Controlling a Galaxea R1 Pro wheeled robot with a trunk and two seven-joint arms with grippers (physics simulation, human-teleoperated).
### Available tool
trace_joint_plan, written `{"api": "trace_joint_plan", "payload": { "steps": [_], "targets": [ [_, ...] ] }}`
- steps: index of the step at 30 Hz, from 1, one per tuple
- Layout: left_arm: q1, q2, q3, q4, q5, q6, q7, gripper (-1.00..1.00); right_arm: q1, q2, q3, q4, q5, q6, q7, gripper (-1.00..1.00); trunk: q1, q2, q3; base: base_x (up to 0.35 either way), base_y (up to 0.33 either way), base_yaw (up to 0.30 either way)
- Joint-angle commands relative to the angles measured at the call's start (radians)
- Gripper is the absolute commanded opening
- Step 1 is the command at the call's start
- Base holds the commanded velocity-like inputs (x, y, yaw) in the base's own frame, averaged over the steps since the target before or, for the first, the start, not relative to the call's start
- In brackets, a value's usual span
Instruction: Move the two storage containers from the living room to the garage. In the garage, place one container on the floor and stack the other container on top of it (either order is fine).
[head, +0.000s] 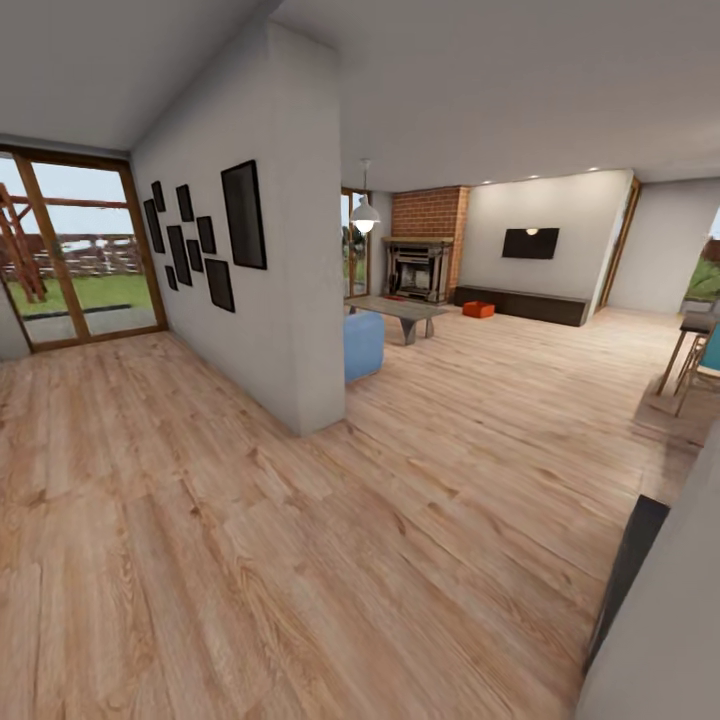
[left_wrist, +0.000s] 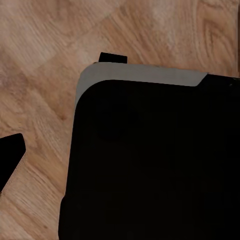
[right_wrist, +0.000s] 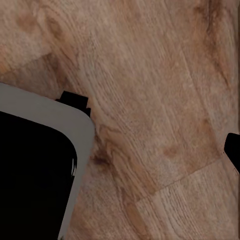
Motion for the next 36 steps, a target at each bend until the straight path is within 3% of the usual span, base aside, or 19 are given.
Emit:
{"api": "trace_joint_plan", "payload": {
  "steps": [1, 36],
  "targets": [
    [0.0, 0.0, 0.001, 0.0, 0.007, -0.001, 0.001, 1.0, -0.001, 0.001, 0.009, 0.003, -0.007, -0.005, -0.001, 1.0, 0.001, 0.0, -0.001, 0.323, 0.0, 0.0],
    [0.0, -0.001, 0.001, 0.0, 0.007, -0.001, 0.001, 1.0, 0.0, 0.014, 0.012, 0.003, 0.002, -0.015, -0.01, 1.0, 0.001, 0.0, -0.001, 0.323, 0.0, 0.0]
  ]
}}
